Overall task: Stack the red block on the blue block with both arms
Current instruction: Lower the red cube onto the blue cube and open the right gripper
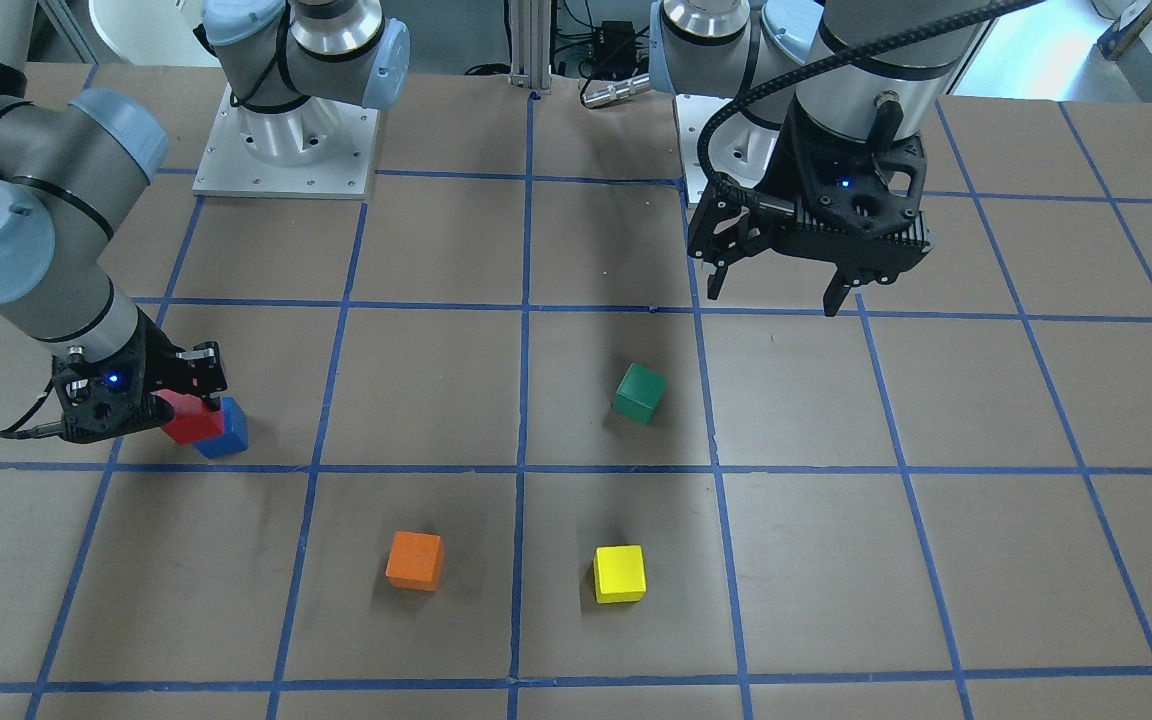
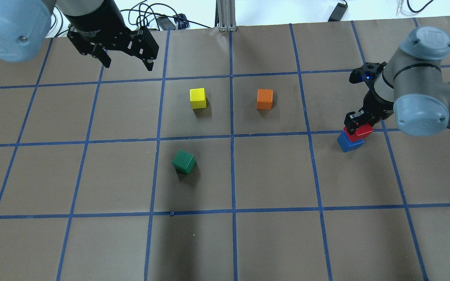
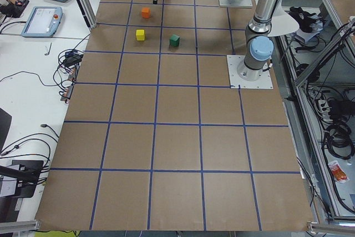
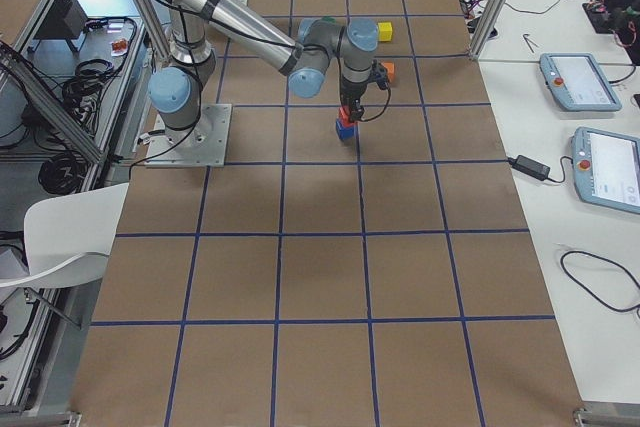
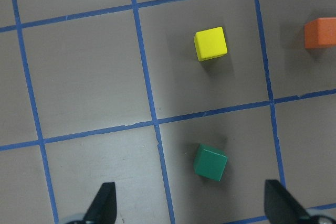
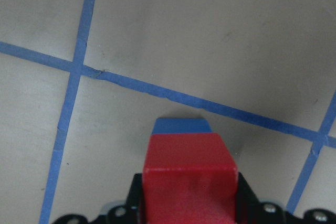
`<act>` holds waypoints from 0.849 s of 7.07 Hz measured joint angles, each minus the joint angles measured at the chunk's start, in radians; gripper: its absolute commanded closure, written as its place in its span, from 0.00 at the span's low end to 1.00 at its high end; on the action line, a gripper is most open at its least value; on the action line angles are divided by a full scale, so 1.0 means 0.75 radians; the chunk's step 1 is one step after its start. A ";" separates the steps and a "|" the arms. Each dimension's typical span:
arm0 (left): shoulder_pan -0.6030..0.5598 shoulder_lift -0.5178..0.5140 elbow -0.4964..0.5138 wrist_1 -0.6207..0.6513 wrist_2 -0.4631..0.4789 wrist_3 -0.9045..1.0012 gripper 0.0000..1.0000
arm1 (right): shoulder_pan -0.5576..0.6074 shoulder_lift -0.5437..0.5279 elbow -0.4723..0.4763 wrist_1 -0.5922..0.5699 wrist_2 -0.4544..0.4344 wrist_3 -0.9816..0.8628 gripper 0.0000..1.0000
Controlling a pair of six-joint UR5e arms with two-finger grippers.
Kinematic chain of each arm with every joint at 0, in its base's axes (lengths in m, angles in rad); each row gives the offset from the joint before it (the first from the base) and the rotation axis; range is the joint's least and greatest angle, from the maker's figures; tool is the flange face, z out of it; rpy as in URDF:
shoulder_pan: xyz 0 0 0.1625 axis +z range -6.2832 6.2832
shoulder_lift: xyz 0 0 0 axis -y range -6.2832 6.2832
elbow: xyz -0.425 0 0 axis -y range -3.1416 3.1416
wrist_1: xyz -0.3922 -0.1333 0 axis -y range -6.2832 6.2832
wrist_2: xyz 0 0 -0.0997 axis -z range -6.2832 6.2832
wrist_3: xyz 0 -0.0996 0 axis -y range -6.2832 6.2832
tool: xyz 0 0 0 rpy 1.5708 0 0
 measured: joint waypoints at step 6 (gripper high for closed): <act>0.000 -0.001 0.001 0.000 0.000 0.000 0.00 | 0.000 -0.001 0.017 -0.005 -0.001 0.005 0.00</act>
